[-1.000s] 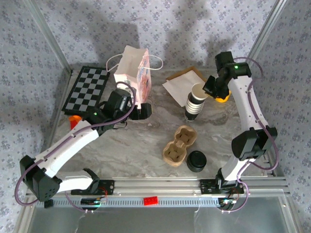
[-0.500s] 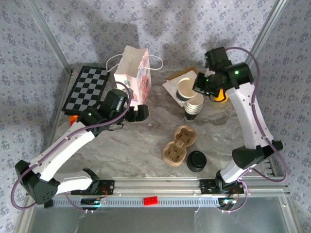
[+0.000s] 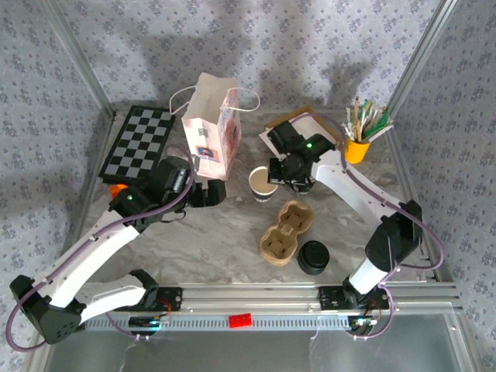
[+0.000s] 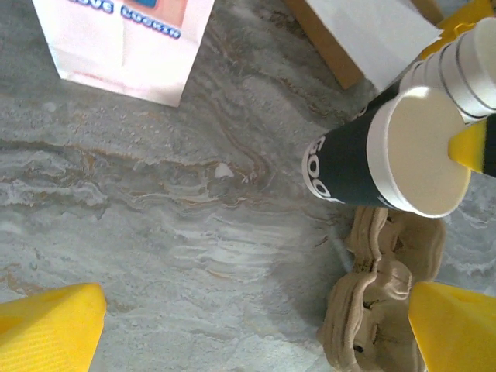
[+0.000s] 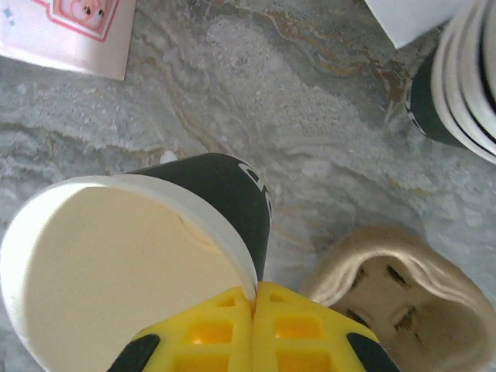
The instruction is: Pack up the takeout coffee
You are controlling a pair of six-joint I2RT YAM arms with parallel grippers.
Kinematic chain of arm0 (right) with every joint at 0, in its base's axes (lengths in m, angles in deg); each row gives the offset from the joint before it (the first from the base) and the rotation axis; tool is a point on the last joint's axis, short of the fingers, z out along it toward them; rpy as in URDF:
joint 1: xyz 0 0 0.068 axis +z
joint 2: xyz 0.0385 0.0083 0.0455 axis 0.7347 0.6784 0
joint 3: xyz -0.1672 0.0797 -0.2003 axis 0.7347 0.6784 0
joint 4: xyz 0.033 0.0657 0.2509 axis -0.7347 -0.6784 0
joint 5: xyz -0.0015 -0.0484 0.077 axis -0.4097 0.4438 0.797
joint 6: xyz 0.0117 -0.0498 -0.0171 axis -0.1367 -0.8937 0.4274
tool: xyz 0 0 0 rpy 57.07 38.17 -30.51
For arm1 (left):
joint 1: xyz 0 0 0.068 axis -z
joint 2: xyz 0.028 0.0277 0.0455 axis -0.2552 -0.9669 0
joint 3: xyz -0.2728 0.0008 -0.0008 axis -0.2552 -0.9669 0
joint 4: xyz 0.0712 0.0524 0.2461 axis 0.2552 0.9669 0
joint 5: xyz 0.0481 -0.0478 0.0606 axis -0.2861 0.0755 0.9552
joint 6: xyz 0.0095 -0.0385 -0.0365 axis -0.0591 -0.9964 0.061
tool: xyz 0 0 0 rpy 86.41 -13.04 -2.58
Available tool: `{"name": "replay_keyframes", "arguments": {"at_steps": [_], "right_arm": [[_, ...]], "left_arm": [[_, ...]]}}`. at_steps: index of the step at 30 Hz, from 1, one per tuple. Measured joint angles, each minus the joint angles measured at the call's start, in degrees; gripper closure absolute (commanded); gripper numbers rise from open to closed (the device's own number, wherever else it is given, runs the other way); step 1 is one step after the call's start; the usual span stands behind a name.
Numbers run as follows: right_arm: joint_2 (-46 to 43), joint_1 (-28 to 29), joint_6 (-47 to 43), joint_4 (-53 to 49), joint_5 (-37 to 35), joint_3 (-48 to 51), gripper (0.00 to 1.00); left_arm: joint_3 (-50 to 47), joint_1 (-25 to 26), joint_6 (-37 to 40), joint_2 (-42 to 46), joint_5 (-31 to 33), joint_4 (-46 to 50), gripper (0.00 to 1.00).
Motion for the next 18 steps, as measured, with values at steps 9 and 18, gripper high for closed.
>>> {"name": "replay_keyframes", "arguments": {"at_steps": [9,18], "right_arm": [[4.55,0.09,3.78,7.91,-3.08,3.32,1.00],[7.26,0.09,6.19,8.55,-3.74,3.32,0.98]], "left_arm": [[-3.50,0.00,-1.51,0.04,0.02,-1.99,0.00],[-3.50,-0.66,-1.51,-0.15,0.02,-2.49,0.00]]}}
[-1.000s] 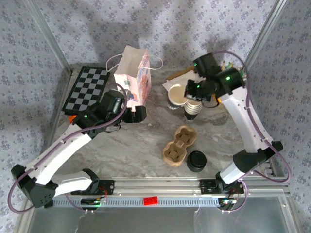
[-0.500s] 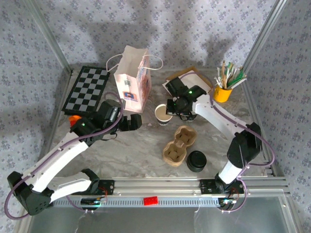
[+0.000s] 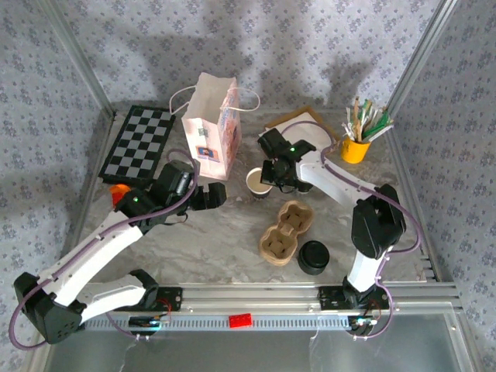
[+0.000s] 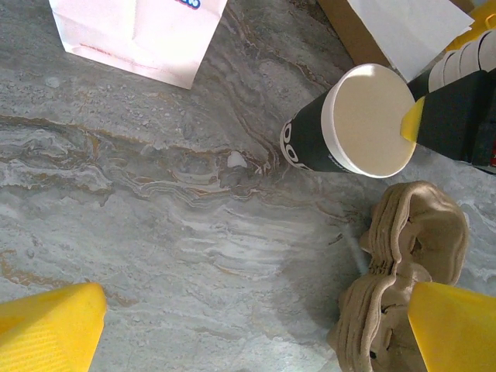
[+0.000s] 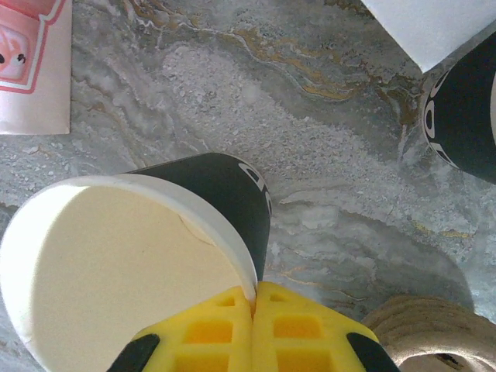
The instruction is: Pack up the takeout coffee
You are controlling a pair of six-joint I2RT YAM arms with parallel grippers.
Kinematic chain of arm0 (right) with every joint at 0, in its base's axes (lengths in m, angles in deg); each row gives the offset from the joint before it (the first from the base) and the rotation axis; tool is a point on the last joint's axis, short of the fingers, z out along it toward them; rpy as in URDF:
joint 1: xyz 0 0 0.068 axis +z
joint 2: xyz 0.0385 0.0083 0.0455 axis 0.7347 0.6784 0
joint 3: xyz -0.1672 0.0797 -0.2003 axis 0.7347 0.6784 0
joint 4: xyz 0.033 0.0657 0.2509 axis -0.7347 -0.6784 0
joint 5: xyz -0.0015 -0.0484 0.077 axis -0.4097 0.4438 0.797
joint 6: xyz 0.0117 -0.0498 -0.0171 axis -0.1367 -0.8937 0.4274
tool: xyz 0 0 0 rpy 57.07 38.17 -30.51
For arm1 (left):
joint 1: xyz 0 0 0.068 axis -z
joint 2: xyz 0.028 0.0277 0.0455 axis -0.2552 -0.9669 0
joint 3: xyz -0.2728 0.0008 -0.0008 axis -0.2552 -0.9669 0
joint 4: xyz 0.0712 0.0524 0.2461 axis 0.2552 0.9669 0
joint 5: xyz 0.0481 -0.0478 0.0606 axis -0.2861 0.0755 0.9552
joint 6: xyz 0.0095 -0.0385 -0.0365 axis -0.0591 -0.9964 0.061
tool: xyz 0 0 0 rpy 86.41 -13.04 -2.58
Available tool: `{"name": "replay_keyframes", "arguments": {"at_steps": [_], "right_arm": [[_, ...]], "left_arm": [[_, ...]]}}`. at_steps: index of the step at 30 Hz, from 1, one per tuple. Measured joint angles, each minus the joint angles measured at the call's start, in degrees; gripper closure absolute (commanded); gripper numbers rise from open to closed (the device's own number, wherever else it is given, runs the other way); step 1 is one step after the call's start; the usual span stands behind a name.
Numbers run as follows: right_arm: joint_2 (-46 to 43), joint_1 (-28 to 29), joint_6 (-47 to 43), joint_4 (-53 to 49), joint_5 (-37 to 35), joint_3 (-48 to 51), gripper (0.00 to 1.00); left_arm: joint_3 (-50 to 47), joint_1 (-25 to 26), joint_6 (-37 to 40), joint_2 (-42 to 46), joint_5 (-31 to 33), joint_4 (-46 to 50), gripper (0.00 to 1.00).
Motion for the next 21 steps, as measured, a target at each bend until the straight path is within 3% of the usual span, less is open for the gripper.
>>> {"name": "replay_keyframes", "arguments": {"at_steps": [4,11,15,21], "right_arm": [[0.90,0.00,0.57,-0.26,0.02,0.00,0.92],[2.16,-0.39,1.31,-2.51,0.17,-0.72,0.68],[1.92,-0.68,1.18,-5.03,0.09,-4.00,0.50],[-4.66,-0.66,1.33,-11.37,-0.74,-4.50,0.31]], "left_arm": [[0.00,-0.26,0.02,-0.52,-0.02,-0.13,0.00],[0.00,-0.55,0.04,-0.96,-0.07,-0.15,0.00],[0.00,-0.55,0.04,-0.96,-0.28,-0.15,0.00],[0.02,-0.48,0.02,-0.94,-1.68,0.28,0.00]]}}
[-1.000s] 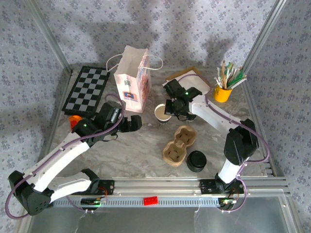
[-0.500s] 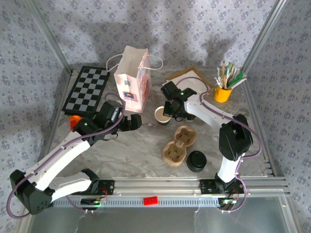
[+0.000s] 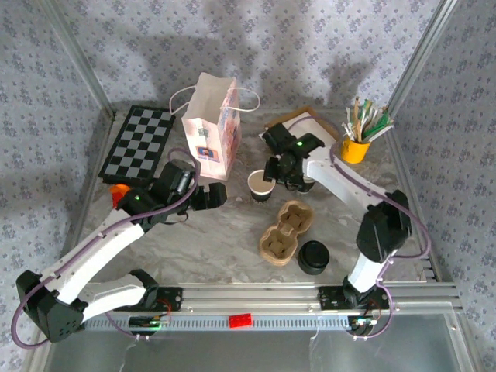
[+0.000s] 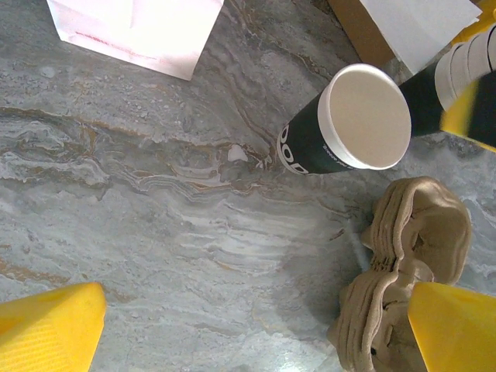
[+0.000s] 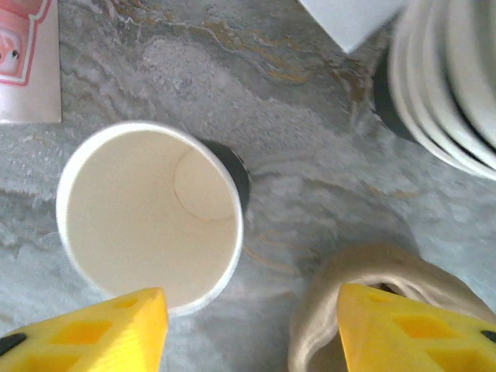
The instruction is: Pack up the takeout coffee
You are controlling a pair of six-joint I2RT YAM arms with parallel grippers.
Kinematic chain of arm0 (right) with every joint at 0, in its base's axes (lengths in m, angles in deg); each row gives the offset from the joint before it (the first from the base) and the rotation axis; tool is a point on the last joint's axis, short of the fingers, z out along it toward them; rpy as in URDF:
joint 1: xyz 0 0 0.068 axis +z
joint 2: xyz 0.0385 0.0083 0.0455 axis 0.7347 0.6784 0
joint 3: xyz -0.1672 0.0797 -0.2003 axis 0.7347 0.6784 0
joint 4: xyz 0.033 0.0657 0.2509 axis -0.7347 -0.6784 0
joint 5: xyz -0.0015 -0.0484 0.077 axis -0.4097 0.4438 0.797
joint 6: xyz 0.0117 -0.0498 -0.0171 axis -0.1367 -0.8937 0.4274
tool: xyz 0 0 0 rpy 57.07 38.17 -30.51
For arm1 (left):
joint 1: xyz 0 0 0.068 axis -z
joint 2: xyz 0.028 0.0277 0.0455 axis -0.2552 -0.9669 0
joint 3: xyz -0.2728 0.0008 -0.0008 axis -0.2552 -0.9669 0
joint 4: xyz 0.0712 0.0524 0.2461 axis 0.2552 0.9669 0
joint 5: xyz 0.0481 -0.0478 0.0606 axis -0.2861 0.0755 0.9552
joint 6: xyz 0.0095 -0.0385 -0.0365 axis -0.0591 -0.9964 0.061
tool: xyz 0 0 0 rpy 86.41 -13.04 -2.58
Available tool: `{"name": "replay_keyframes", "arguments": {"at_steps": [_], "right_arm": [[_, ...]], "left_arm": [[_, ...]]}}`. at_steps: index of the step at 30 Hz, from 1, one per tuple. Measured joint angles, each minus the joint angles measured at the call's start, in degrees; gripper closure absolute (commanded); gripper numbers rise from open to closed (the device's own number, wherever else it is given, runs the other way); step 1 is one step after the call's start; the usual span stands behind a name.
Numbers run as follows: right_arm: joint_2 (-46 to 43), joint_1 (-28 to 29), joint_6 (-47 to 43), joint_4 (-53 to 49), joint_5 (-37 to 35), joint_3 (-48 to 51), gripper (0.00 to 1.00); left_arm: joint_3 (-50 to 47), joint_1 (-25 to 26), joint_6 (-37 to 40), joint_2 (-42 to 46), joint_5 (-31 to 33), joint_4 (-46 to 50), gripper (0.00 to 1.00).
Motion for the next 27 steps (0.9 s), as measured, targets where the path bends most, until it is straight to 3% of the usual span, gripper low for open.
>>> {"name": "replay_keyframes", "arguments": {"at_steps": [5,13,21,27], "right_arm": [[-12.96,0.35,1.66,-5.09,-0.76,5.44,0.19],[-31.47,4.09,11.41,-12.59,1.11,25.83,0.04],[-41.79,5.90,20.83,-9.99,6.21,42.49,0.03],[-45.46,5.73,25.68,-5.84,8.13,49.16,0.04]], "left_arm": [[0.00,0.66,0.00,0.85,-1.01,1.11,0.00],[-0.09,2.03,0.09,2.91,-3.67,1.62,0.00],[-0.07,2.05,2.19,2.91,-6.84,3.72,0.00],[0.96,2.05,4.81,2.49,-8.92,6.19,0.00]]}}
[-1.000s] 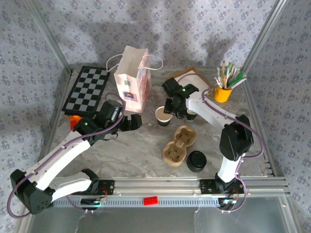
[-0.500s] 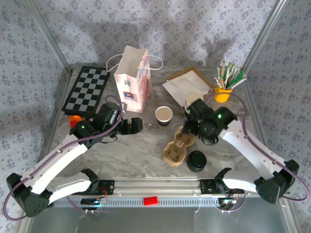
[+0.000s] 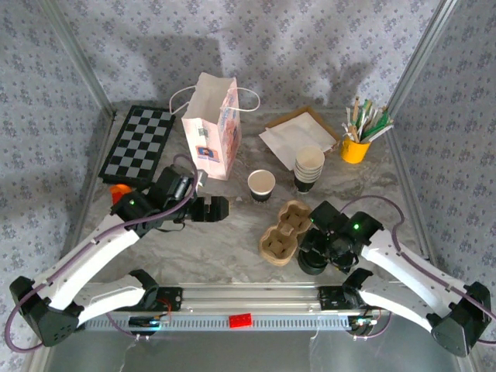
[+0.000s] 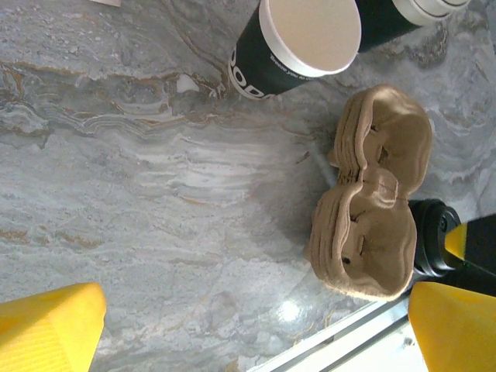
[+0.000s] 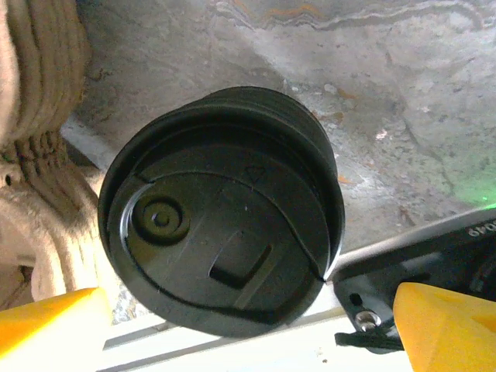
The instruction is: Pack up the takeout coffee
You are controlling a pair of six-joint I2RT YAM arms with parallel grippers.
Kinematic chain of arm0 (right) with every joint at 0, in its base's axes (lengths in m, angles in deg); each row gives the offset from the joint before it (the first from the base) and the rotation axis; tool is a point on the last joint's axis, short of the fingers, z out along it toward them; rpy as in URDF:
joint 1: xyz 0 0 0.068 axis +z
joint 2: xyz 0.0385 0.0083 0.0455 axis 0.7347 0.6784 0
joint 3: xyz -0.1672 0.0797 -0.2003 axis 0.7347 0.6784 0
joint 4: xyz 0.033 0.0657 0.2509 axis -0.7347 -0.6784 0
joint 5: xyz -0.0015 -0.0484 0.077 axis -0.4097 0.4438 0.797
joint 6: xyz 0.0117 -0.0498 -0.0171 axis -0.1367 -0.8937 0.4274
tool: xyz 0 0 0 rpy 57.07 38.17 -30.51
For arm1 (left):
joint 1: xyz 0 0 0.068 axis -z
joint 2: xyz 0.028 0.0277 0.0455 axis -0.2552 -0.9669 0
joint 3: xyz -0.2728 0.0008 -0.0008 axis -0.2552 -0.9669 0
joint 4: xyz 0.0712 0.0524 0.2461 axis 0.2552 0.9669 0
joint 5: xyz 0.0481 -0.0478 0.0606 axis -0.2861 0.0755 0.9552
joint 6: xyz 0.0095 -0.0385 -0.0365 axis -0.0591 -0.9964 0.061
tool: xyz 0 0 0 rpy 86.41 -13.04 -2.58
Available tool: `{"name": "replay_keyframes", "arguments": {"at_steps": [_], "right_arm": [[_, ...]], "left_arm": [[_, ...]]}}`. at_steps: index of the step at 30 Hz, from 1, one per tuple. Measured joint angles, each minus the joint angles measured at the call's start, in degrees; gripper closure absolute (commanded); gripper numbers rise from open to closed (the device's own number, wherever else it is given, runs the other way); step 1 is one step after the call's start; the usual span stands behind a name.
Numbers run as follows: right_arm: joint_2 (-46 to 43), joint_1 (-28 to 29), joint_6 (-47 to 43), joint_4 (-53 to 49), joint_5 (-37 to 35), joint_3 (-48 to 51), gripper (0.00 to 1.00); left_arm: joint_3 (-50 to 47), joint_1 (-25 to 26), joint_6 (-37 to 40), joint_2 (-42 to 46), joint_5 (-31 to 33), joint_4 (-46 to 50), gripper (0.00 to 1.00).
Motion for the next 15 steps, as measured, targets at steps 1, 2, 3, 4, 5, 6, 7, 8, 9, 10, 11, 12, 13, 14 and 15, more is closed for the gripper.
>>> {"name": "replay_keyframes", "arguments": {"at_steps": [1,2,3,4,5,6,7,8,9,10,11,12,13,14,15], "right_arm": [[-0.11,-0.02,0.61,0.96,0.26,0.76,0.05],[-0.11,-0.13,0.94,1.84,0.39,1.25,0.05],[-0.07,-0.15,1.40,2.86,0.39,1.68,0.06],[-0.02,-0.15,1.88,3.69,0.39,2.03,0.07],[0.02,-0.15,2.29,4.42,0.42,2.32,0.08],[0.04,-0.15,2.62,5.29,0.39,2.71,0.09],[0.04,-0.15,2.89,6.12,0.39,3.08,0.11],[0.04,-0.15,3.06,6.64,0.39,3.34,0.12],[0.04,-0.17,3.45,7.21,0.39,3.54,0.14],[0.11,-0.22,3.69,7.50,0.37,3.56,0.16],[0.17,-0.26,3.87,7.78,0.37,3.56,0.17],[0.39,-0.26,3.89,8.00,0.33,3.56,0.18],[0.61,-0.26,3.87,8.02,0.26,3.56,0.18],[0.90,-0.26,3.85,7.96,0.17,3.56,0.21],[1.20,-0.26,3.82,7.80,0.15,3.54,0.22]], "left_arm": [[0.39,0.00,0.44,-0.09,-0.15,0.20,0.00],[0.74,0.00,0.94,-0.15,-0.24,0.48,0.00],[1.09,0.00,1.42,-0.17,-0.46,0.72,0.00],[1.36,0.02,1.79,-0.20,-0.55,0.92,0.00],[1.64,0.00,2.10,-0.24,-0.63,1.01,0.00],[1.92,0.00,2.49,-0.31,-0.63,1.01,0.00],[2.03,0.00,2.84,-0.35,-0.66,0.98,0.00],[2.12,0.00,3.08,-0.39,-0.63,1.07,0.00],[2.34,0.00,3.41,-0.44,-0.63,1.27,0.00],[2.58,0.00,3.63,-0.52,-0.66,1.38,0.00],[2.80,0.00,3.89,-0.61,-0.63,1.38,0.00],[3.08,0.00,4.13,-0.74,-0.63,1.38,0.00],[3.26,0.00,4.35,-0.81,-0.63,1.38,0.00],[3.39,0.00,4.50,-0.90,-0.63,1.38,0.00],[3.52,0.00,4.59,-0.98,-0.63,1.38,0.00]]}}
